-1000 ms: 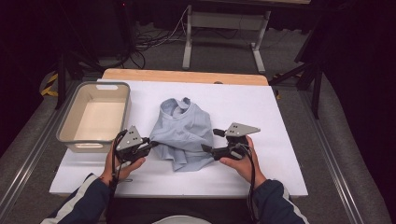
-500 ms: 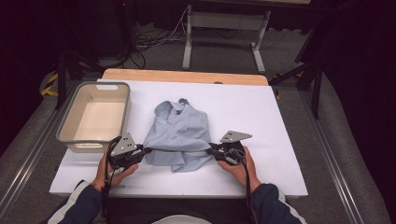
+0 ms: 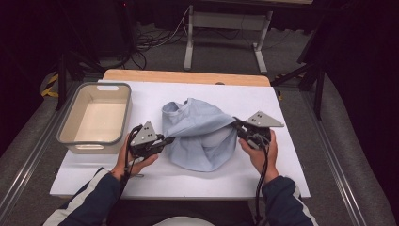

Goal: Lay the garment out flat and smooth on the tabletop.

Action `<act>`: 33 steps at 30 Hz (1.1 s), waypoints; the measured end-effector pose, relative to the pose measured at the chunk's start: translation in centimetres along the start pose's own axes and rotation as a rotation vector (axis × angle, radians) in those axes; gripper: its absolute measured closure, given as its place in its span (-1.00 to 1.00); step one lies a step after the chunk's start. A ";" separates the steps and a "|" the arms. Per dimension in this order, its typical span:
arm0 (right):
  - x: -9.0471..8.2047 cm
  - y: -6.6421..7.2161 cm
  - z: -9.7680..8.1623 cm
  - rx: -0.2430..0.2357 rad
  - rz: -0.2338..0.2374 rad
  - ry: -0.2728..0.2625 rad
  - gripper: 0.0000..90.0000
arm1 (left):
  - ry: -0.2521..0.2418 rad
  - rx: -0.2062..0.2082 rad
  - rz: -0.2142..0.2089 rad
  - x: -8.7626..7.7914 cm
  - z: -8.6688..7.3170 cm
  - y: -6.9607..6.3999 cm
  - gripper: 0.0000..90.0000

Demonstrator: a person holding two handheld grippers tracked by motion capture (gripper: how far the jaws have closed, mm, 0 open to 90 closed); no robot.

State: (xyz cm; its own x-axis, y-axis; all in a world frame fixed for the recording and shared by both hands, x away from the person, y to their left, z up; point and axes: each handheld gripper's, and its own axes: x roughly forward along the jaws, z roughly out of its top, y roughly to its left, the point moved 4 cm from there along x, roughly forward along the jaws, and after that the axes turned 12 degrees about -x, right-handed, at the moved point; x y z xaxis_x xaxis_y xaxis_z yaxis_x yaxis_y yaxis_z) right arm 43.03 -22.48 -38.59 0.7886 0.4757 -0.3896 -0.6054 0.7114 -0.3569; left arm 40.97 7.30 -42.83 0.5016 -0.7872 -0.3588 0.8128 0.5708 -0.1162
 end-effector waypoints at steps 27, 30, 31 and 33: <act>0.4 10.7 1.5 -0.311 0.319 -0.029 0.88 | 0.194 0.019 0.037 -4.0 -7.7 -1.4 0.76; 0.9 12.6 0.5 -0.322 0.394 -0.002 0.88 | 0.210 0.027 0.039 -5.0 -8.1 -1.8 0.60; 1.1 12.9 0.3 -0.319 0.408 0.006 0.88 | 0.208 0.030 0.038 -5.3 -8.0 -1.9 0.48; 1.4 13.4 -0.3 -0.316 0.432 0.021 0.87 | 0.185 0.022 0.025 -6.1 -7.8 -1.9 0.20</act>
State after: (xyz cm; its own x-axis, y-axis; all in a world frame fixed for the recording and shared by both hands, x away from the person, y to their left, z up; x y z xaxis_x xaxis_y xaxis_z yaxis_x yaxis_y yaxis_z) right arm 35.94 -12.44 -44.16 0.4601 0.6777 -0.5735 -0.8798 0.2614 -0.3970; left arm 34.10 12.81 -47.65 0.4601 -0.7152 -0.5261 0.8079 0.5830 -0.0860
